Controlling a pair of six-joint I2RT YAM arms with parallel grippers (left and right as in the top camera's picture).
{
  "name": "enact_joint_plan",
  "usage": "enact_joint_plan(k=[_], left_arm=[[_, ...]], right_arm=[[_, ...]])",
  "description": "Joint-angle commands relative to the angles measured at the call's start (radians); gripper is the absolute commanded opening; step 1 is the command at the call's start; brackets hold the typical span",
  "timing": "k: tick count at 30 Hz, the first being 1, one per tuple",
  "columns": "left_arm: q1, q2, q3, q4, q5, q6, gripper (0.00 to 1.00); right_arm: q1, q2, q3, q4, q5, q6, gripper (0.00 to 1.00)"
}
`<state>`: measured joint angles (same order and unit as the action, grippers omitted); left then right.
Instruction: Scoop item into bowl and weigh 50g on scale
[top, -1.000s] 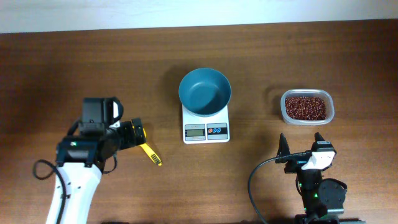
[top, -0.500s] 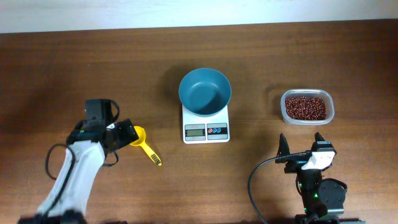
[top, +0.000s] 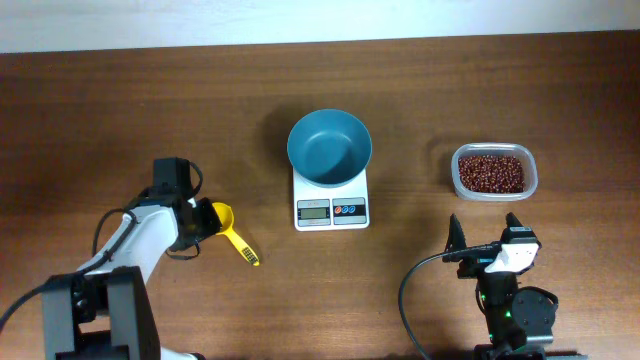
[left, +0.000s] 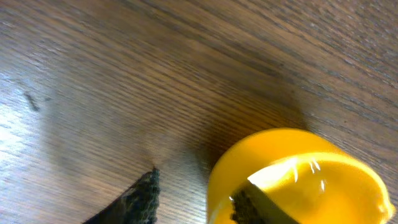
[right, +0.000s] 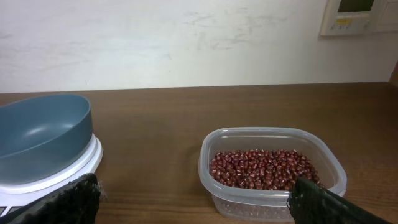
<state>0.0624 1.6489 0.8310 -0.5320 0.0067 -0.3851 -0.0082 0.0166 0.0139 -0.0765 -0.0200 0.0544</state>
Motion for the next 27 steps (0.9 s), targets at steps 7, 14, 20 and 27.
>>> enact_joint_plan(k=[7,14,20,27], left_arm=[[0.003,0.011,0.029,-0.021,0.115,-0.005,0.00],[0.004,-0.120,0.229,-0.272,0.121,-0.005,0.00],[0.004,-0.369,0.317,-0.458,0.129,-0.056,0.00],[0.004,-0.615,0.316,-0.568,0.131,-0.055,0.00]], right_arm=[[0.008,-0.004,-0.008,0.000,-0.009,0.009,0.99],[0.008,-0.004,-0.008,0.000,-0.009,0.009,0.99],[0.008,-0.004,-0.008,0.000,-0.009,0.009,0.99],[0.008,-0.004,-0.008,0.000,-0.009,0.009,0.99]])
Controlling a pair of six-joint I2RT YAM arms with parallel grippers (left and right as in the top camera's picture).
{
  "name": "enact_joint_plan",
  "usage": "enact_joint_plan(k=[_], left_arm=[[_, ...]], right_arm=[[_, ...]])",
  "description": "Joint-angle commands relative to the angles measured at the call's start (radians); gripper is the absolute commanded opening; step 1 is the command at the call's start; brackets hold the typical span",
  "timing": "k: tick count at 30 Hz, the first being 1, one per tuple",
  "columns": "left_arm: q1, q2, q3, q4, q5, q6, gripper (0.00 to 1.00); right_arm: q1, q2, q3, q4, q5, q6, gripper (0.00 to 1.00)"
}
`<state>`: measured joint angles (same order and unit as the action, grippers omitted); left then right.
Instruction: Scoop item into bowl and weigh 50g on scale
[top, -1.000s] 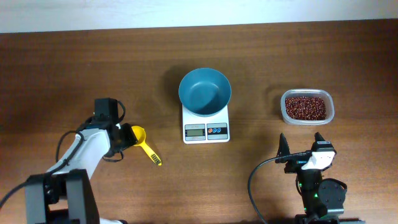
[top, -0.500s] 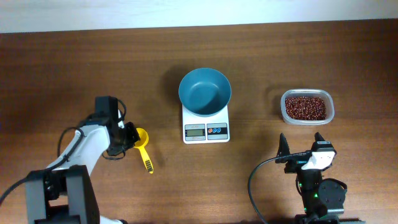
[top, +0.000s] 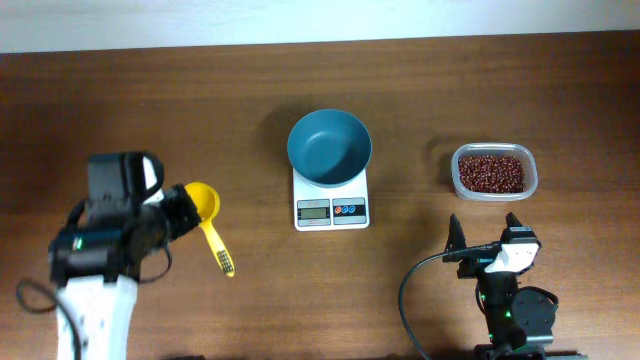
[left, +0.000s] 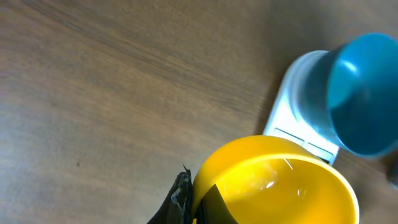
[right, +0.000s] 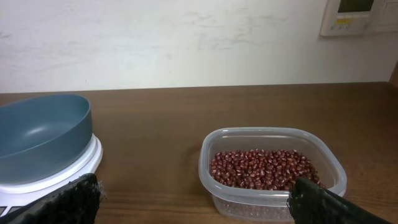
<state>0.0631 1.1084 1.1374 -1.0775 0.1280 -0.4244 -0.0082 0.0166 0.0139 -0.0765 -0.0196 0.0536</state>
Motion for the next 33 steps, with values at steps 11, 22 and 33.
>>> enact_joint_plan(k=[11,22,33], left_arm=[[0.003,-0.141,0.010,-0.038,0.090,-0.016,0.00],[0.003,-0.126,0.010,-0.061,0.093,-0.273,0.00],[-0.077,-0.022,0.010,-0.058,0.093,-0.604,0.00]], right_arm=[[0.008,-0.004,-0.008,0.000,-0.019,0.010,0.99],[0.008,-0.004,-0.008,0.020,-0.714,0.887,0.99],[0.008,-0.004,0.048,0.050,-0.957,0.785,1.00]])
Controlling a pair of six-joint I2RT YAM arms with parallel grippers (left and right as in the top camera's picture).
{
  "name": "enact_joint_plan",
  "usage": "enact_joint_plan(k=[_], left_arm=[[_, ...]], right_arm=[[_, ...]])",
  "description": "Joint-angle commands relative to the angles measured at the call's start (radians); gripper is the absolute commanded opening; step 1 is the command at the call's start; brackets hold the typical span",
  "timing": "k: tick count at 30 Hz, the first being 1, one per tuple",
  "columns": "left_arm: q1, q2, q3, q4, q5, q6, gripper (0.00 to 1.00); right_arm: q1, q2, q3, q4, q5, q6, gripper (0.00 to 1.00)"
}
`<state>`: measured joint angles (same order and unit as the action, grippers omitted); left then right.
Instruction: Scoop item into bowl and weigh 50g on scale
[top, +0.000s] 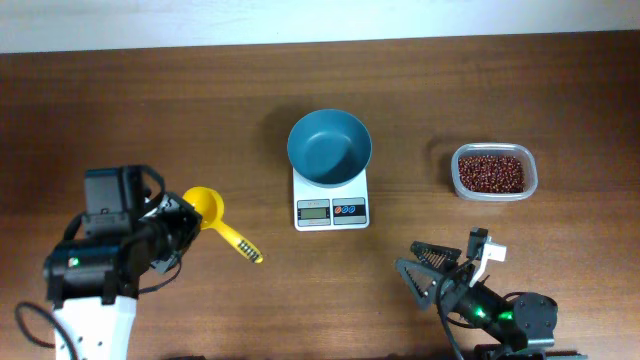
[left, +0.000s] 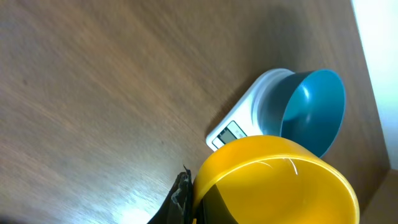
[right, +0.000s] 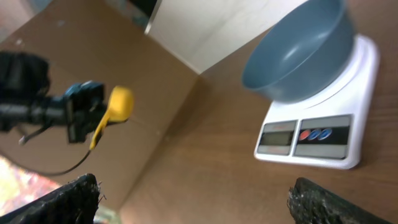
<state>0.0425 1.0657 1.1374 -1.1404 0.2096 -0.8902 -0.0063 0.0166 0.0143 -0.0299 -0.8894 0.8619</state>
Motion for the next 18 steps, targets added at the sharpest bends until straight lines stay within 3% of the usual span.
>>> enact_joint_plan(k=[1,7,14,18], left_arm=[[-0.081,0.026,0.010,0.019,0.008,-0.147,0.00],[-0.235,0.032,0.010,0.135,-0.080,-0.255,0.00],[-0.379,0.035,0.010,0.178,-0.260,-0.476,0.00],[-0.425,0.058,0.010,0.269,-0.258,-0.516,0.00]], right_arm=[[0.006,-0.002,0.072,-0.004,-0.087,-0.023,0.99],[0.005,0.111,0.284,-0.237,-0.084,-0.093,0.99],[0.006,0.465,0.706,-0.741,-0.076,-0.396,0.99],[0.006,0.579,0.935,-1.013,-0.080,-0.596,0.99]])
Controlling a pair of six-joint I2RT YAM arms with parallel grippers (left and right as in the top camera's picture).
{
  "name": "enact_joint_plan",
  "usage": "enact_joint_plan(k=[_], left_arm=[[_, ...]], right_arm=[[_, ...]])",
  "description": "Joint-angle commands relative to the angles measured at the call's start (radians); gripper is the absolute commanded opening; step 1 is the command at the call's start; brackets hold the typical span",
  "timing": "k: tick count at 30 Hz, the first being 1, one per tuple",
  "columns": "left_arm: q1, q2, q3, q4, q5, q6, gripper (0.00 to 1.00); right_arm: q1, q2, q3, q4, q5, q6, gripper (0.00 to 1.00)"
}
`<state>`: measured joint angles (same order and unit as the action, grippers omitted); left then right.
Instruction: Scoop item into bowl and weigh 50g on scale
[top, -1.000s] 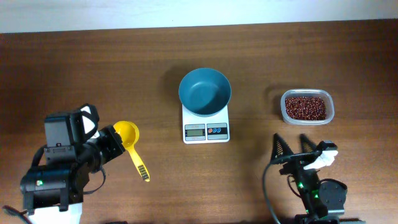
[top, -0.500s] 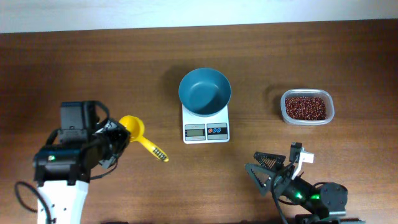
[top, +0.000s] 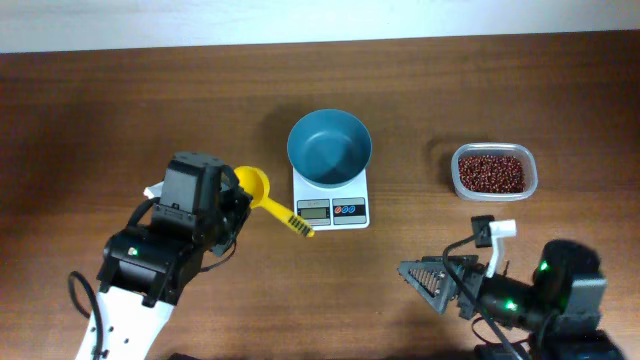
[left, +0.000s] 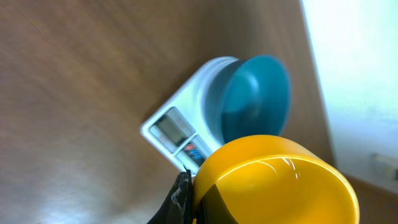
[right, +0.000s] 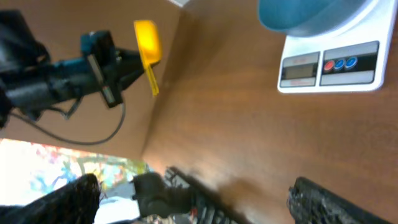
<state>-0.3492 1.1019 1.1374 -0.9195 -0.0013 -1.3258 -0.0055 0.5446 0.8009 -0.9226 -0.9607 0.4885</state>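
My left gripper (top: 234, 192) is shut on the cup end of a yellow scoop (top: 264, 196), held above the table just left of the white scale (top: 331, 209). The scoop's handle points toward the scale's display. An empty blue bowl (top: 329, 148) stands on the scale. The left wrist view has the scoop's cup (left: 277, 180) filling the lower right, with the bowl (left: 255, 93) and scale (left: 177, 134) beyond. Red beans fill a clear tub (top: 492, 172) at the right. My right gripper (top: 428, 279) hangs open at the front right, pointing left.
The right wrist view looks leftward across the table at the scale (right: 329, 65) and at the left arm (right: 62, 68) carrying the scoop (right: 148, 43). Bare wooden tabletop (top: 400, 260) lies between the scale and the right gripper.
The left gripper has carried the scoop rightward, from well left of the scale to right beside it. The right arm's body has shifted right and its wrist is tilted further.
At first the left gripper's fingers stood about the scoop's cup on the table while the right gripper faced the bean tub. Then the scoop was lifted clear. Later the right gripper had swung round to face left. Now the scoop hangs beside the scale.
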Motion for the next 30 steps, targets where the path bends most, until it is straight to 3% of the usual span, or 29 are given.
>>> enact_joint_plan(k=[1,3,8,14,20,26,27,30], left_arm=[[-0.052,0.040,0.010,0.077,-0.043,-0.091,0.00],[-0.090,0.082,0.010,0.122,-0.023,-0.126,0.00],[-0.168,0.185,0.011,0.259,0.072,-0.145,0.00],[-0.271,0.287,0.093,0.310,0.082,-0.143,0.00],[-0.287,0.353,0.196,0.286,0.068,-0.116,0.00],[-0.192,0.351,0.262,0.199,0.146,-0.071,0.00],[-0.176,0.351,0.266,0.194,0.163,-0.071,0.00],[-0.142,0.351,0.266,0.192,0.174,-0.072,0.00]], right_arm=[[0.005,0.065,0.208,-0.195,-0.007,-0.289,0.99],[0.005,0.069,0.312,-0.307,0.037,-0.381,0.99],[0.005,0.068,0.542,-0.531,0.367,-0.387,0.99],[0.005,0.040,0.557,-0.533,0.447,-0.306,0.99],[0.005,-0.004,0.318,-0.193,0.459,-0.045,0.99],[0.005,-0.003,-0.012,0.415,0.052,0.125,0.97],[0.005,-0.001,-0.051,0.481,0.012,0.140,0.85],[0.005,0.003,-0.151,0.550,0.023,0.159,0.77]])
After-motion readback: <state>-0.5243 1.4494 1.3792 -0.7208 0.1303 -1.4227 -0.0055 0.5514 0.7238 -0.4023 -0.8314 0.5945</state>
